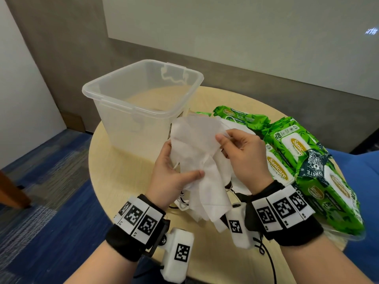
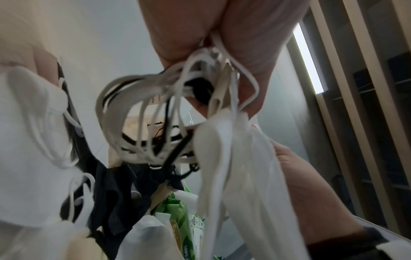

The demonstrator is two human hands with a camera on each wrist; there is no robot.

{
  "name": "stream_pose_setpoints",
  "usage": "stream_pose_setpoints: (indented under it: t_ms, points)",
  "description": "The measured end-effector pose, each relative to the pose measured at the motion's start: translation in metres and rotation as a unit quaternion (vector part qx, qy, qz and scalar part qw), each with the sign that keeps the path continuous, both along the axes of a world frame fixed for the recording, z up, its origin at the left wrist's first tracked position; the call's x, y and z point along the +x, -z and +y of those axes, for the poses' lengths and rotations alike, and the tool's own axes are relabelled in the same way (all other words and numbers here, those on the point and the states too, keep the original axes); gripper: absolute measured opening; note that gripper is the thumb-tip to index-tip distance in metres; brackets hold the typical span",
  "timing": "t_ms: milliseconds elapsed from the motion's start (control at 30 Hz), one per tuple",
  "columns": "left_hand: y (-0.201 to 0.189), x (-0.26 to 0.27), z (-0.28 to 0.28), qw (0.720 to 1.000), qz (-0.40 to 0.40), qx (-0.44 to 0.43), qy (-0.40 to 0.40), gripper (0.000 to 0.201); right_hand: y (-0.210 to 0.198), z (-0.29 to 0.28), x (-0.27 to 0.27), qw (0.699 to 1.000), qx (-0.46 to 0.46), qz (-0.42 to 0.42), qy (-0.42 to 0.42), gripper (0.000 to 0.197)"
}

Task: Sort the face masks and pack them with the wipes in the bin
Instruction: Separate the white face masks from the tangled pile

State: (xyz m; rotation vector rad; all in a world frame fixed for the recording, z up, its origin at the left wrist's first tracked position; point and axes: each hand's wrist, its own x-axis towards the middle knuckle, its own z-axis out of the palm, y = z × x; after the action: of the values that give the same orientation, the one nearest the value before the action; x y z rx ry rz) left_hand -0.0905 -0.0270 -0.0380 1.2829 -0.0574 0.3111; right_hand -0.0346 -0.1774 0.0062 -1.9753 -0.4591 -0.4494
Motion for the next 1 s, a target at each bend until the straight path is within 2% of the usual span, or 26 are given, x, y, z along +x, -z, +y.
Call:
stream_pose_setpoints:
  t_ms: [100, 233, 333, 433, 533, 667, 767, 900, 1000]
  points:
    - [-0.001, 0.000, 0.002, 1.000, -0.002, -0.012, 0.001, 0.074, -0.003, -0.002, 0.001, 0.999, 0.045, 0.021, 0.016, 0.019]
    - [-0.002, 0.000, -0.002, 1.000, -0.004, -0.009, 0.000, 0.077, -0.004, -0.001, -0.003, 0.998, 0.039, 0.040, 0.015, 0.020]
    - [-0.001, 0.000, -0.003, 1.000, -0.022, -0.010, -0.018, 0.091, -0.001, 0.000, -0.002, 0.998, 0.036, 0.047, 0.030, 0.031]
    - [-0.002, -0.003, -0.002, 0.999, -0.051, 0.004, -0.009, 0.104, -0.001, 0.001, -0.001, 0.998, 0.032, 0.053, 0.032, 0.028]
    - [-0.002, -0.005, -0.003, 0.997, -0.070, 0.020, 0.001, 0.090, -0.002, 0.002, -0.001, 0.997, 0.030, 0.057, 0.032, 0.027]
    - [-0.004, -0.007, -0.004, 0.997, -0.029, 0.058, 0.031, 0.048, -0.003, 0.002, -0.002, 0.998, 0.022, 0.052, 0.021, 0.028]
    - [-0.004, -0.007, -0.005, 0.997, 0.005, 0.078, 0.028, 0.040, -0.005, 0.002, -0.003, 0.999, 0.006, 0.047, 0.015, 0.028]
    - [-0.004, -0.006, -0.007, 0.998, 0.041, 0.035, 0.029, 0.028, -0.006, 0.001, -0.001, 0.998, -0.019, 0.061, -0.018, 0.029]
    - [-0.004, -0.004, -0.005, 0.998, 0.056, 0.036, 0.014, 0.015, -0.011, -0.001, 0.001, 0.997, -0.056, 0.060, -0.014, 0.015]
